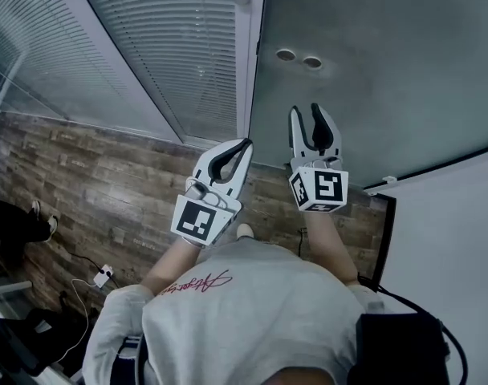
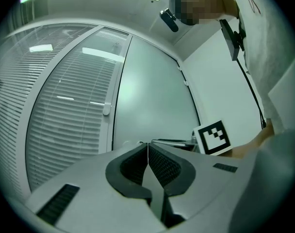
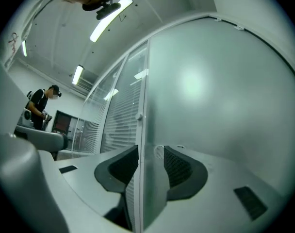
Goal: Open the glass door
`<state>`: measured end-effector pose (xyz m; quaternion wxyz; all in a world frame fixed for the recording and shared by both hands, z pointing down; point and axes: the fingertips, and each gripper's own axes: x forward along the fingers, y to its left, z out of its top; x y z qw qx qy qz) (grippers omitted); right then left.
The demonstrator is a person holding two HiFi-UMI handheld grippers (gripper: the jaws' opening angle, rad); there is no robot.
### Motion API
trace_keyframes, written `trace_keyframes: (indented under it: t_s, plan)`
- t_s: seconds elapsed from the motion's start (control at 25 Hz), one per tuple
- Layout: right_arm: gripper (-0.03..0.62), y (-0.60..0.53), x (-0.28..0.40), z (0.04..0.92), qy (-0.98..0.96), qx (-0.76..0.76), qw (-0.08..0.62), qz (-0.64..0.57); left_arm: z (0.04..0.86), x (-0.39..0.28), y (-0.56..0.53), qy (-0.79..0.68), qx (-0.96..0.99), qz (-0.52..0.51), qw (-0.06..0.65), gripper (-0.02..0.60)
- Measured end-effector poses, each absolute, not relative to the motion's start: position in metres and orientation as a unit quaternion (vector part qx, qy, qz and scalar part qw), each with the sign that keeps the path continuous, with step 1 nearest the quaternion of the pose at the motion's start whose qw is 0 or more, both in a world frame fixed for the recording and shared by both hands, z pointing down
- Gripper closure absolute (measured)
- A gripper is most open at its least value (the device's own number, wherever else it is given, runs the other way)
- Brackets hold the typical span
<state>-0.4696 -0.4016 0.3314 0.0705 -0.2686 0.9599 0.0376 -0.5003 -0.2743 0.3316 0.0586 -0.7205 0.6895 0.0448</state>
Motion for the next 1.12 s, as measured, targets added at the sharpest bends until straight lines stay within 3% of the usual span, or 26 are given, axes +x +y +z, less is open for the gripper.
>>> trace_keyframes:
  t_s: [0.36, 1.12]
  plan:
    - [0.422, -0.505, -0.543, 0.347, 0.935, -0.347, 0.043, 0.053, 0.346, -0.532, -0.299, 0.709, -0.704, 0.025, 0.038, 0.563]
    - [0.451, -0.530, -0.557, 0.342, 0.916, -0.396, 0.068, 0.009, 0.353, -0.540, -0.296, 0.720, -0.693, 0.008, 0.026, 0.563]
